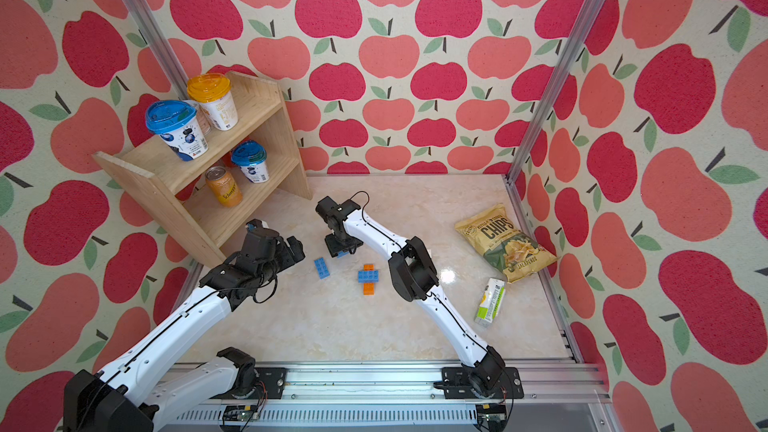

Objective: Assemble a rectangle with lego
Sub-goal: Pick up the lego brick from the center of the board.

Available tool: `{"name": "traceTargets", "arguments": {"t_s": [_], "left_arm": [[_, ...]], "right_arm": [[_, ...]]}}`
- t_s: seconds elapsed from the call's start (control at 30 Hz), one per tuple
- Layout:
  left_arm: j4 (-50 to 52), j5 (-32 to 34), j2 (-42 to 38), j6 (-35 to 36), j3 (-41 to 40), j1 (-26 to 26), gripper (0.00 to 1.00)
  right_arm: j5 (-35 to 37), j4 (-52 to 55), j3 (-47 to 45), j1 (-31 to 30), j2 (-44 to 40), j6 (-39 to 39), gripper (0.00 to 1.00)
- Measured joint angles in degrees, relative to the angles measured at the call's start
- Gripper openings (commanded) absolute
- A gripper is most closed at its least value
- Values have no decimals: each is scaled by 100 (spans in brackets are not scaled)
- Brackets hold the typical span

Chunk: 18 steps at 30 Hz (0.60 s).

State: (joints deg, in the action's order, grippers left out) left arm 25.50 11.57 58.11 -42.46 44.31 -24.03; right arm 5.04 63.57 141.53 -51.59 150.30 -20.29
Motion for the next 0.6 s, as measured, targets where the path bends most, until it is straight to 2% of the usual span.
{"name": "traceTargets", "arguments": {"t_s": [0.33, 0.47, 0.6], "left_arm": [[0, -7, 0, 20, 0, 0, 97], [0, -17, -4, 22, 0, 0, 97], [-2, -70, -9, 44, 0, 2, 97]], "right_arm": [[313, -17, -297, -22, -302, -485, 20], [595, -90, -673, -52, -817, -796, 20], [861, -289, -1434, -138, -1628, -1145, 20]]}}
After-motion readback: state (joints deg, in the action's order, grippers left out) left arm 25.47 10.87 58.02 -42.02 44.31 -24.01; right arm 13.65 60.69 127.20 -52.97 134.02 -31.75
